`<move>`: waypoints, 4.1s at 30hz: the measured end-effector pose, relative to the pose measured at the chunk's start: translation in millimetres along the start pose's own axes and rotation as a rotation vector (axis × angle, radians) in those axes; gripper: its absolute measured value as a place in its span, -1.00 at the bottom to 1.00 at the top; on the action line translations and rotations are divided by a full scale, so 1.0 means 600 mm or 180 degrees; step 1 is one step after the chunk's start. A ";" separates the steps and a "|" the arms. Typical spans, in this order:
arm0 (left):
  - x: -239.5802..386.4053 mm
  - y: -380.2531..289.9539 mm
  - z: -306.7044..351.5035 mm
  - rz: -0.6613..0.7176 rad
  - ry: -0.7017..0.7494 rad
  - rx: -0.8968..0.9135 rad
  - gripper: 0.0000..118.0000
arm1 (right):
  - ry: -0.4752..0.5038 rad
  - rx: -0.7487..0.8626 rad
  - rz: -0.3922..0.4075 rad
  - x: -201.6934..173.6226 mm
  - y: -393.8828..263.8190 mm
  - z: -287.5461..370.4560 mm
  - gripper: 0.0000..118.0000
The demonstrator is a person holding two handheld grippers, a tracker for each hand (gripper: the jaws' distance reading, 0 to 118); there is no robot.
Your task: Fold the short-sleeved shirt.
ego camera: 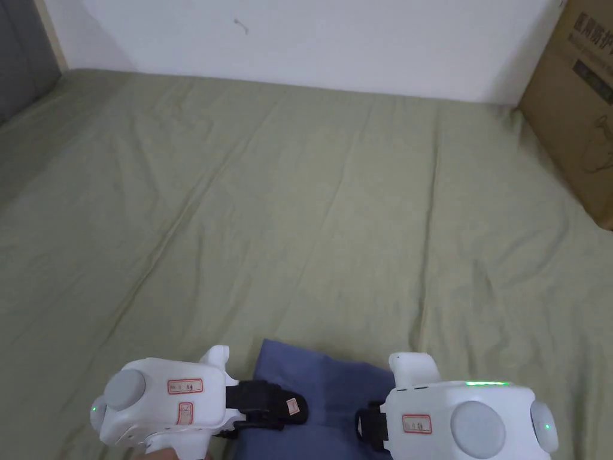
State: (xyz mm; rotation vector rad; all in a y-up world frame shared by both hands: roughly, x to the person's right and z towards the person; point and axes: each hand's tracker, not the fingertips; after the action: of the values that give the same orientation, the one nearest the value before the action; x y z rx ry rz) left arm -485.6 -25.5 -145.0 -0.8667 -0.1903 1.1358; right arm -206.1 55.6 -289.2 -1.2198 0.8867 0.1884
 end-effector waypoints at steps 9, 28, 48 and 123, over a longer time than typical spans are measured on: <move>0.033 0.067 0.144 -0.0529 0.0763 0.0139 -0.46 | -0.0045 0.0196 -0.0157 0.011 0.002 0.028 -1.00; -0.143 0.248 0.434 -0.0958 0.4272 -0.0001 0.04 | -0.0194 -0.0086 -0.0382 -0.001 0.024 -0.050 -1.00; 0.091 0.080 0.340 -0.1063 0.2825 0.1138 -1.00 | -0.0103 0.0117 -0.0378 0.014 -0.023 -0.003 -1.00; 0.545 -0.245 0.156 -0.2412 0.2630 0.3032 0.83 | -0.1757 0.3356 0.0336 -0.085 -0.070 0.385 0.88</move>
State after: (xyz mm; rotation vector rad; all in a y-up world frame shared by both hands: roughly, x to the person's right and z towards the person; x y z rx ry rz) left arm -286.6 279.0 -73.5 -0.2727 0.6268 0.0290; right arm -103.0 257.2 -208.8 -0.1115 0.4314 0.1024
